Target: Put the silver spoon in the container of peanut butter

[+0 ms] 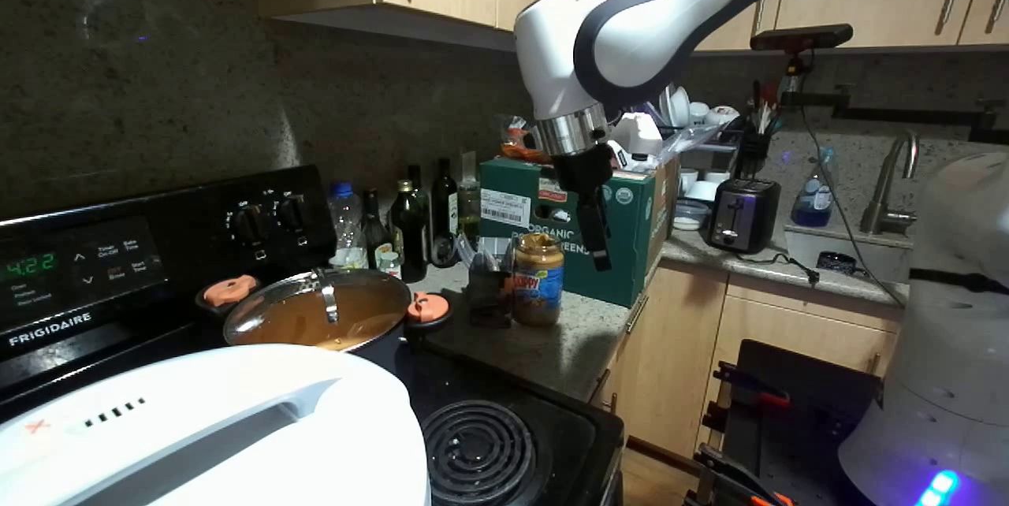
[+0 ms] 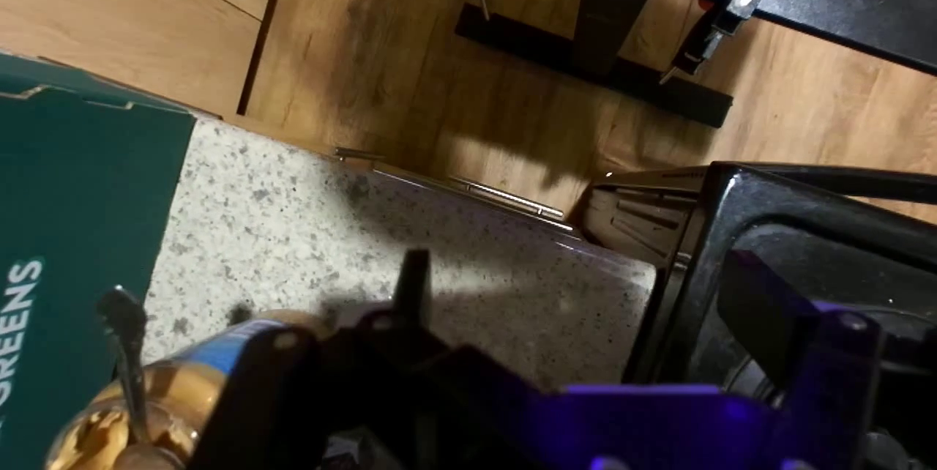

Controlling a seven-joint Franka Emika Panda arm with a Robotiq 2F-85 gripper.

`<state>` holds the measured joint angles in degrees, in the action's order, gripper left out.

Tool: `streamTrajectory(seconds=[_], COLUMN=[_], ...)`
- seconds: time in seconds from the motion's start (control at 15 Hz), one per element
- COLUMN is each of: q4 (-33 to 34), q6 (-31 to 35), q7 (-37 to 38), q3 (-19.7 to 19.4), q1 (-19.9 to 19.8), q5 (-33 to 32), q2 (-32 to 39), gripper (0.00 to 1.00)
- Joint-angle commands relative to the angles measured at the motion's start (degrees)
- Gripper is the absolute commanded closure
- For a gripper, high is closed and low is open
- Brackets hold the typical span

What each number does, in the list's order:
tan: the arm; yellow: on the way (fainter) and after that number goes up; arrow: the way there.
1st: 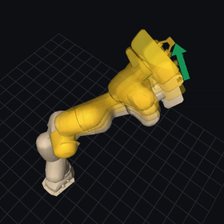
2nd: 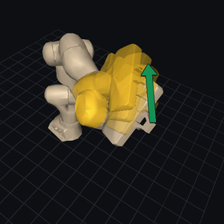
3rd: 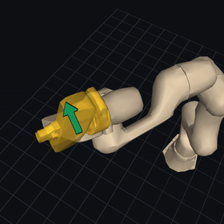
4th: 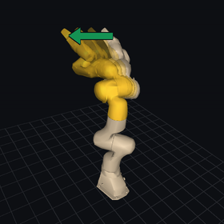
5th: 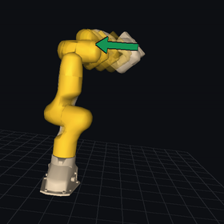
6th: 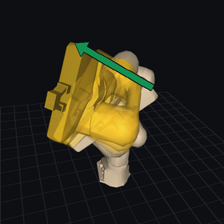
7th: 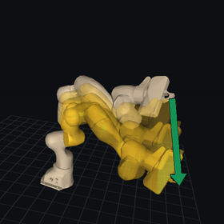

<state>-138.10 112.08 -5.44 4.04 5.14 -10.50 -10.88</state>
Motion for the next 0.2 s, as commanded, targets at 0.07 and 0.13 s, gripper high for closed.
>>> streamTrajectory(seconds=[0.07,0.13], q4=[-1.85,-2.27], q6=[1.36,1.54], q7=[-0.03,-0.04], q3=[0.27,0.28], q1=[0.17,0.25], q5=[0.06,0.06], q2=[-1.5,-1.91], gripper=[0.0,0.0])
